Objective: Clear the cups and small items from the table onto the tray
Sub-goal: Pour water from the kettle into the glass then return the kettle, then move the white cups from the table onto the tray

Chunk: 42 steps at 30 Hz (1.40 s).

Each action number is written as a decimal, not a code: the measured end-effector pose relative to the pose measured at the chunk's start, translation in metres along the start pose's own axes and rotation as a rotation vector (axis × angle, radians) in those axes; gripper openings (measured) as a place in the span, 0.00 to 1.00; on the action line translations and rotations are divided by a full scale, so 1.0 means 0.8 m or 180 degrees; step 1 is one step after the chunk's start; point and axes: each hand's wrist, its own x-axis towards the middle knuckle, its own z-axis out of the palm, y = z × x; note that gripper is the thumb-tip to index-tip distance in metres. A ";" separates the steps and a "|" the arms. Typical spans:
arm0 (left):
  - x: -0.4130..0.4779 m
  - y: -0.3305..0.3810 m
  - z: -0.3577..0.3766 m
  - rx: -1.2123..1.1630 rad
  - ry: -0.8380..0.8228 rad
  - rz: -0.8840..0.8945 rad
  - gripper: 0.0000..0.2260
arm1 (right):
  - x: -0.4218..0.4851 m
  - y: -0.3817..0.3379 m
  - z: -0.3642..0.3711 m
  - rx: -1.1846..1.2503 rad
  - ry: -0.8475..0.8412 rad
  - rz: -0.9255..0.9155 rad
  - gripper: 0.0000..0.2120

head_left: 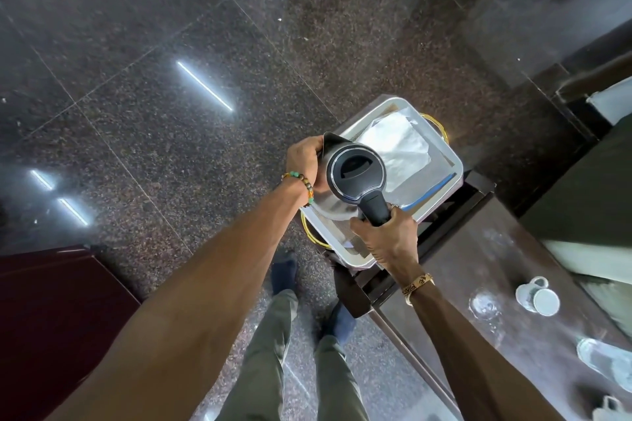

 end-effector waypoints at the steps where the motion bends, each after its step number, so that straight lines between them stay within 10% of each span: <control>1: -0.001 0.000 0.001 0.0032 0.0031 0.0040 0.14 | 0.000 0.001 0.000 -0.0005 -0.0017 -0.0002 0.17; 9: -0.027 -0.002 0.011 -0.0144 0.0235 0.0139 0.07 | 0.005 0.002 -0.005 -0.0147 -0.0345 -0.0177 0.15; 14: -0.052 -0.013 -0.003 0.1320 0.0602 0.0654 0.14 | -0.012 -0.005 -0.026 -0.0359 -0.0475 -0.0420 0.20; 26: -0.200 0.032 0.007 0.2116 0.0600 0.1273 0.15 | -0.110 0.025 -0.144 -0.0474 0.0319 -0.0877 0.49; 42: -0.302 0.025 0.148 0.3126 -0.1523 0.3832 0.14 | -0.232 0.058 -0.249 -0.0711 0.2464 -0.0679 0.47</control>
